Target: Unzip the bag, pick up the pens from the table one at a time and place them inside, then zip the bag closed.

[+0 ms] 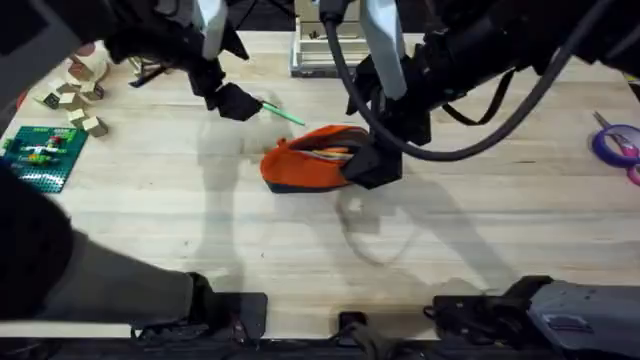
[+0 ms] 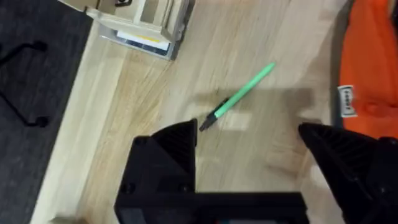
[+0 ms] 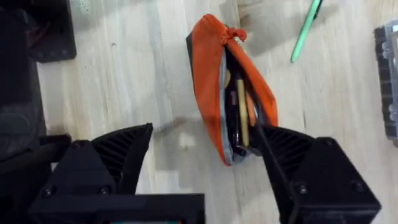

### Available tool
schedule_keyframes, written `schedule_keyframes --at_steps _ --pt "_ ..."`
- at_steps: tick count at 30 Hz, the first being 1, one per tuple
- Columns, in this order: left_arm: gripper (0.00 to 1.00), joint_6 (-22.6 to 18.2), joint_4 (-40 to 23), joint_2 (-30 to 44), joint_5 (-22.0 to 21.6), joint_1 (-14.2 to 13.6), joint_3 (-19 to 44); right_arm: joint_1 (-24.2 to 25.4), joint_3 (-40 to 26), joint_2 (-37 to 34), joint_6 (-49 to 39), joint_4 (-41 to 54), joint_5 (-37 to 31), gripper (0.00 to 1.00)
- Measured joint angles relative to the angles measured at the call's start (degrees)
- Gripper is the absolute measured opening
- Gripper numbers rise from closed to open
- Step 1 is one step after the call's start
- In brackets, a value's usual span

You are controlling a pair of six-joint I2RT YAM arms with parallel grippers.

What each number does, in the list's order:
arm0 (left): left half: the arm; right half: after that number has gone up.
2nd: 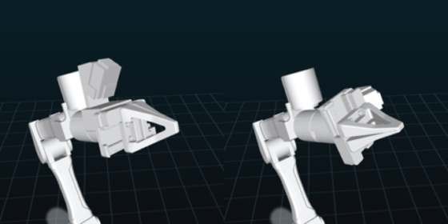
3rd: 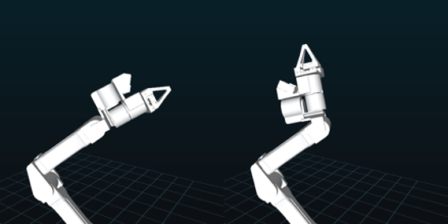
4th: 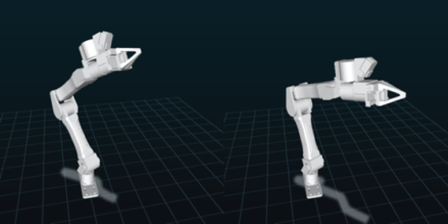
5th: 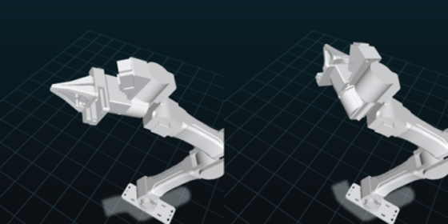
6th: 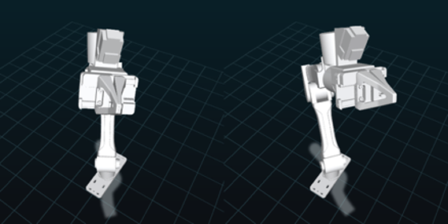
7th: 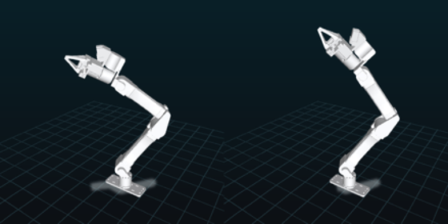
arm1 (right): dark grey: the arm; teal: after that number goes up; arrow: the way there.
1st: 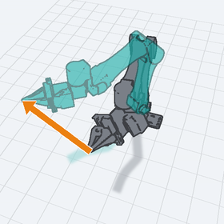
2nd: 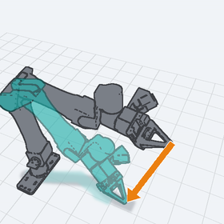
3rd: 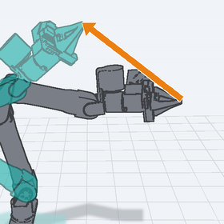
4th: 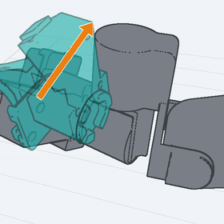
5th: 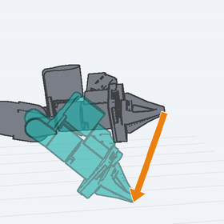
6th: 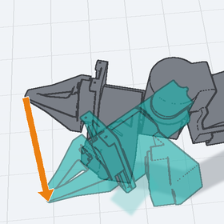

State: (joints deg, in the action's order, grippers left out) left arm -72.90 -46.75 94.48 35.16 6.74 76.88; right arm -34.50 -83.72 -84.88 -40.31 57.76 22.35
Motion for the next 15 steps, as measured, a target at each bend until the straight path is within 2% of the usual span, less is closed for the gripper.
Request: schedule_keyframes --at_steps 8,15 --pt "0.993 0.0 6.6 9.77 2.76 -0.24 0.0 0.0 0.0 0.01 3.14 0.87 0.02 0.997" --pt "0.993 0.0 11.37 15.08 4.18 -0.24 0.0 0.0 0.0 0.0 6.04 0.94 0.02 0.998"
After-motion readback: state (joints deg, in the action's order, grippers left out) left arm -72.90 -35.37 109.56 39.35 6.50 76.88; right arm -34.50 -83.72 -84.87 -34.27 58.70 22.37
